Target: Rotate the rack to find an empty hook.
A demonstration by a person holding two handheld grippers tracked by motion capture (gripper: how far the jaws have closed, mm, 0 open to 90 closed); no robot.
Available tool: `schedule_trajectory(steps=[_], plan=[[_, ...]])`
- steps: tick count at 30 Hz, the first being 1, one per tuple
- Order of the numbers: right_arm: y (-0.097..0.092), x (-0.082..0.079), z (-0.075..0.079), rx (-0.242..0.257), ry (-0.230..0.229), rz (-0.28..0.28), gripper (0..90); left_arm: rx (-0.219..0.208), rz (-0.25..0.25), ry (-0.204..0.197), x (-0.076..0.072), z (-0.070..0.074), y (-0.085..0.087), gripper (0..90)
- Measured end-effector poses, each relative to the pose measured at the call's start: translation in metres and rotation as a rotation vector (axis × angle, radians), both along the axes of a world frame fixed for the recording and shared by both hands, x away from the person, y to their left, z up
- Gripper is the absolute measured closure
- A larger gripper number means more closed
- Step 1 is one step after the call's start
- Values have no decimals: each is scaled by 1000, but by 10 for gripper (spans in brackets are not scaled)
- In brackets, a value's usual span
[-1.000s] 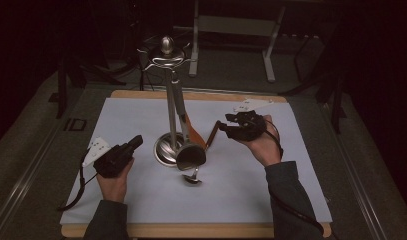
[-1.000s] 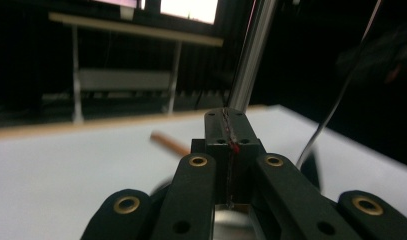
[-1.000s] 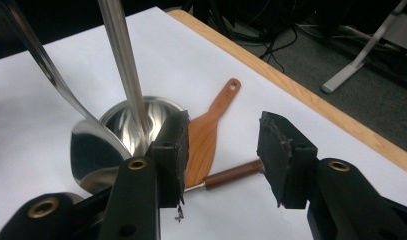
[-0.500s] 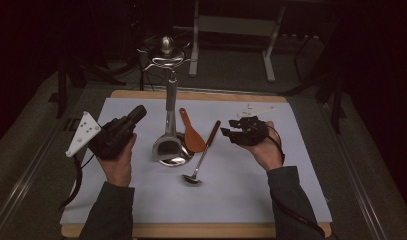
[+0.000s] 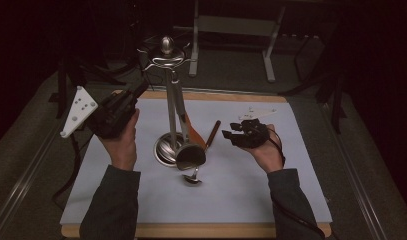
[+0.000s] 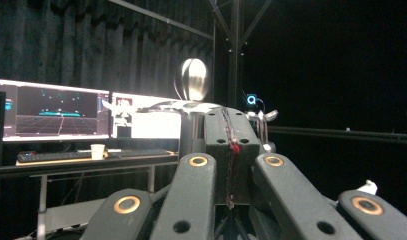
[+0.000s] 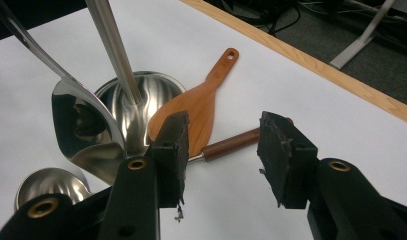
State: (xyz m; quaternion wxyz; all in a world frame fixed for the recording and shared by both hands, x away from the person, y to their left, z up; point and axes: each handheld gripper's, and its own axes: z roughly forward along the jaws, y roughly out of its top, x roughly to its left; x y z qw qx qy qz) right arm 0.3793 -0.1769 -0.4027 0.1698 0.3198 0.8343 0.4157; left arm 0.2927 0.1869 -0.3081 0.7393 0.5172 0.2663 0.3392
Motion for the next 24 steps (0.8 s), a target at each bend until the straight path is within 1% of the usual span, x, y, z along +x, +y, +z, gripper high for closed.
schedule_trajectory(steps=[2, 11, 18, 24], plan=[[0, 0, -1, 1, 3, 1, 554, 10, 9, 3, 4, 3, -1, 900], [-4, 1, -8, 13, 16, -10, 554, 11, 30, 16, 11, 5, -3, 900], [-6, 1, -8, 18, 17, -14, 553, 9, 47, 20, 15, 6, -1, 899], [-6, 1, -10, 18, 22, -15, 553, 3, 59, 33, 21, 7, 4, 899]])
